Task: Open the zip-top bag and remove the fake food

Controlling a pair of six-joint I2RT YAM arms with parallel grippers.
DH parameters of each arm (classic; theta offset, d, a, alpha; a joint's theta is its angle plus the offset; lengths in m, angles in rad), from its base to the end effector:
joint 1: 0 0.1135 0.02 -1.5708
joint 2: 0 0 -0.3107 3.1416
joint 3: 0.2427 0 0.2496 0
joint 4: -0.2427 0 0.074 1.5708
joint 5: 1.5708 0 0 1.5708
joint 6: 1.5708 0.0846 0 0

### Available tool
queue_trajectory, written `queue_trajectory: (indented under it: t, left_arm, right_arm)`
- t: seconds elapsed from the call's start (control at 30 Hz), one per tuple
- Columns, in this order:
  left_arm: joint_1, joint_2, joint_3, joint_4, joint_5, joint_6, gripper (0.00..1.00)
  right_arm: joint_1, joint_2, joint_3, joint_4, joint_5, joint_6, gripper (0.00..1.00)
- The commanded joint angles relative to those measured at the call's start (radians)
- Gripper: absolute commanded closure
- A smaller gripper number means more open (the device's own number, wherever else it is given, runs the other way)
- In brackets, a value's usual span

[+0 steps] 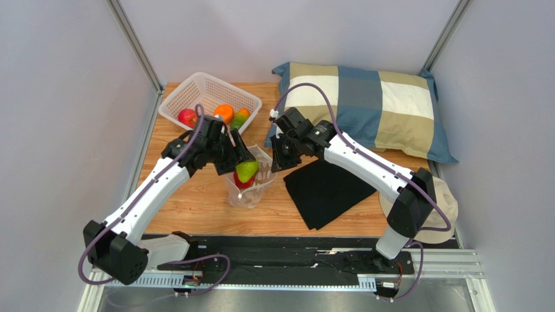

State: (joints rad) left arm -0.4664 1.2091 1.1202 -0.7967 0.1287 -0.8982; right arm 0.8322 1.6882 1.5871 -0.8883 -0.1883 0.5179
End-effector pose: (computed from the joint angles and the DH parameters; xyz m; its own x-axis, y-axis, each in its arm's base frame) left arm 0.2243 -0.1251 0.3201 -0.8365 -0.4474 -0.3165 -0.2179 0.8015 -0.5569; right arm 0.2507 0.2989 0.3260 -0.8827 -0.2471 -0.3997 -0.4127 0.8145 0.4078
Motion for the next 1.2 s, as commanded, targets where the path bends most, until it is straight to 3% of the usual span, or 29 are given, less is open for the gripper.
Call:
queue_trajectory:
  t: [0.0, 0.07, 0.23, 0.33, 0.4, 0.57, 0.73, 0.83, 1.0, 1.17]
  left_arm:
    - [0.043, -0.077, 0.044, -0.003, 0.162, -0.053, 1.00]
    - [0.052, -0.112, 0.029, 0.045, 0.257, -0.074, 1.00]
    - [0.074, -0.232, -0.095, 0.422, 0.465, -0.218, 1.00]
    - [0.086, -0.263, -0.123, 0.596, 0.520, -0.251, 1.00]
    - [0.110, -0.261, -0.106, 0.573, 0.500, -0.208, 1.00]
    - [0.202, -0.231, -0.071, 0.593, 0.270, -0.176, 1.00]
    - [0.330, 0.001, 0.050, 0.512, 0.041, -0.151, 1.00]
    - [0.382, 0.160, 0.125, 0.502, -0.020, -0.090, 1.00]
    - [0.440, 0.441, 0.318, 0.311, -0.083, -0.051, 1.00]
    - [0.460, 0.599, 0.414, 0.266, -0.106, -0.005, 1.00]
  right_arm:
    - [0.012, -0.045, -0.010, 0.000, 0.082, -0.055, 1.00]
    - [0.010, -0.044, -0.007, 0.009, 0.078, -0.055, 1.00]
    - [-0.021, -0.019, 0.007, 0.011, 0.049, -0.009, 1.00]
    - [-0.062, -0.001, -0.001, 0.006, 0.020, 0.017, 1.00]
    - [-0.079, 0.004, -0.001, -0.006, -0.007, 0.018, 1.00]
    - [-0.091, 0.001, 0.005, -0.029, -0.029, -0.012, 1.00]
    - [-0.090, 0.031, 0.059, -0.055, -0.074, -0.045, 1.00]
    - [-0.088, 0.051, 0.095, -0.067, -0.102, -0.070, 1.00]
    - [-0.096, 0.067, 0.143, -0.089, -0.117, -0.114, 1.00]
    - [-0.104, 0.065, 0.169, -0.086, -0.134, -0.136, 1.00]
